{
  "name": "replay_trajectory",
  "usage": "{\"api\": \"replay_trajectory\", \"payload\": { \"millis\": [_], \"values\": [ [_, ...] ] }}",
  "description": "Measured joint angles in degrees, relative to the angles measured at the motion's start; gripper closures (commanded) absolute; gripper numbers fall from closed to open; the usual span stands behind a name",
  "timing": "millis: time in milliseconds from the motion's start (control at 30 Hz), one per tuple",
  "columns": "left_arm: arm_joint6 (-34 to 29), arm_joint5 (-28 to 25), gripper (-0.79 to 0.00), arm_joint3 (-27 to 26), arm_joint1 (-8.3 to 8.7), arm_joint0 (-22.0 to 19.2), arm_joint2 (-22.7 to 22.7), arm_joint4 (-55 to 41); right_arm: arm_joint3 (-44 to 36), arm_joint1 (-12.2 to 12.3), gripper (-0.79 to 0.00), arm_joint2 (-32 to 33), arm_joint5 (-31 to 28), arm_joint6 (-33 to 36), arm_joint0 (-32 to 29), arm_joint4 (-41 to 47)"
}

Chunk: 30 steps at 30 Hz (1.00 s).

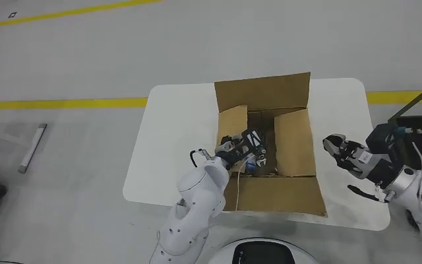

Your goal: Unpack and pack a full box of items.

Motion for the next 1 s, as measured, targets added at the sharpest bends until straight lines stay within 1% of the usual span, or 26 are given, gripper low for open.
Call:
{"api": "replay_trajectory", "payload": {
  "millis": [133,167,200,233,467,733,1000],
  "values": [
    [-1.02,-0.06,0.0,-1.45,0.13,1.23,-1.47,-2.72,0.78,0.24,0.0,-2.08,0.02,4.18,1.12,-0.47],
    [-1.19,0.08,-0.2,-1.6,0.16,1.52,-1.82,-3.35,1.32,0.28,0.0,-2.95,0.14,4.93,1.73,-0.69],
    [-1.3,0.21,-0.456,-1.68,0.19,1.71,-2.06,-3.8,1.83,0.29,0.0,-3.66,0.22,5.27,2.23,-0.94],
    [-1.53,0.31,-0.785,-1.73,0.23,1.83,-2.29,-3.94,2.39,0.3,0.0,-4.39,0.31,5.52,2.74,-1.35],
    [-2.56,1.65,-0.785,-2.94,0.58,2.33,-4.01,-3.28,6.01,0.18,0.0,-9.09,1.91,5.11,6.12,-4.52],
    [-2.89,2.39,-0.785,-4.5,1.09,2.72,-5.78,-0.94,7.84,0.08,0.0,-11.82,3.71,4.79,8.75,-5.76],
    [-1.9,4.49,-0.785,-5.39,1.8,2.73,-9.95,2.09,9.24,-0.12,0.0,-15.38,5.13,4.27,10.18,-8.32]
  ]
}}
